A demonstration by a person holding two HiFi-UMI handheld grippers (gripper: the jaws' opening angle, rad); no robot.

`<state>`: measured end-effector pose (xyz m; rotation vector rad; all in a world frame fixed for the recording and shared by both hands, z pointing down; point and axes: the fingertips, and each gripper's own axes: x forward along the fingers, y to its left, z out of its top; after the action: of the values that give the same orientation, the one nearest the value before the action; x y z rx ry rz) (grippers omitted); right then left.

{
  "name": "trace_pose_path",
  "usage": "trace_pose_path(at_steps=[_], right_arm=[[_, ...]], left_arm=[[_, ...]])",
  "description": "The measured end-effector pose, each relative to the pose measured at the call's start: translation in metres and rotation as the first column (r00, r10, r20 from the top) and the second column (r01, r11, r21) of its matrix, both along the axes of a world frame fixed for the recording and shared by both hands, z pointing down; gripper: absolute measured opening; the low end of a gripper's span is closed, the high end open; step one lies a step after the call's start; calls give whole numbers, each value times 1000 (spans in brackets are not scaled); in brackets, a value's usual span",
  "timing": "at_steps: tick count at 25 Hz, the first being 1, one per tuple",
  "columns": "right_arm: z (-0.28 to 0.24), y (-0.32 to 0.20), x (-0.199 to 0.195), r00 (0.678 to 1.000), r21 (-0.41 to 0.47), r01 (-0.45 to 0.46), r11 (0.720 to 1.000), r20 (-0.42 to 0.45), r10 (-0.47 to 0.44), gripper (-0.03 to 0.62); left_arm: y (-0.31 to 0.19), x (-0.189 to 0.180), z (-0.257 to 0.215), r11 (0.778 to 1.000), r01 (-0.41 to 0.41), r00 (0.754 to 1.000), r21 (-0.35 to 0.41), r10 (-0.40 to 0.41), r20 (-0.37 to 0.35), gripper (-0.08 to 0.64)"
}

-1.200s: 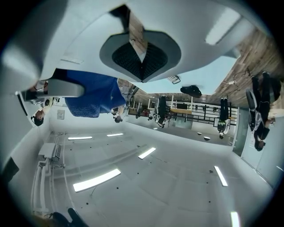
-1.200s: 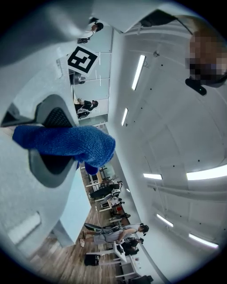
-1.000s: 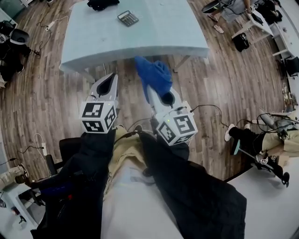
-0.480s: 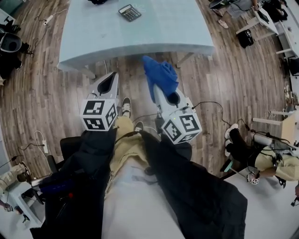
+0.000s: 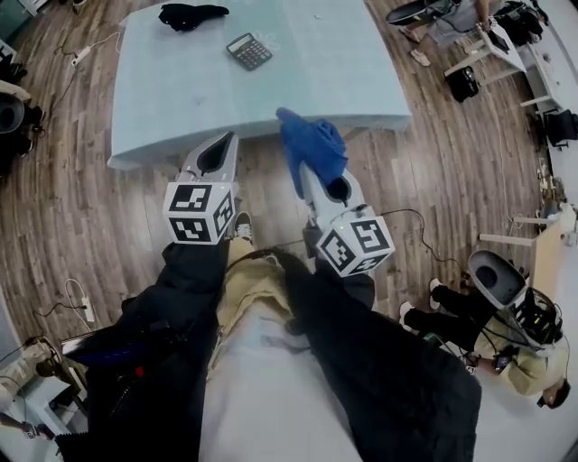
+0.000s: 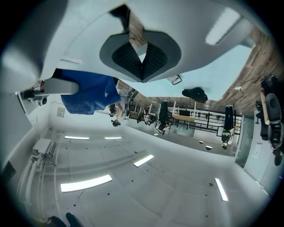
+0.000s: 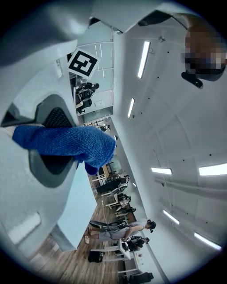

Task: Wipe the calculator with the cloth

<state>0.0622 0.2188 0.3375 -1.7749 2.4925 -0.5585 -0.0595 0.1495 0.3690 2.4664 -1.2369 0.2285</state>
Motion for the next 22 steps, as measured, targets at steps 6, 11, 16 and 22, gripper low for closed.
trace_pose_path(at_steps=[6,11,16,22], right_arm=[[-1,-4,5,1000,11,-11,1000,-6,11,91],[4,-6,1,1000,15,9,1000,1,-9,91],[8,-39,-16,1000,-23,9,1000,-10,-10,91],[15,-85,-18,1000,-62,25,998,-16,-26,91]], left_arm=[[-2,5,-1,1000,-15,1000,14,15,-1,0],[-4,-7,8,1000,19,1000,7,-19,-3,0],[-38,-35,18,998,52,998,-39,-52,-16,0],[-81,-41,30,994,73,997,-80,-75,-24,2]])
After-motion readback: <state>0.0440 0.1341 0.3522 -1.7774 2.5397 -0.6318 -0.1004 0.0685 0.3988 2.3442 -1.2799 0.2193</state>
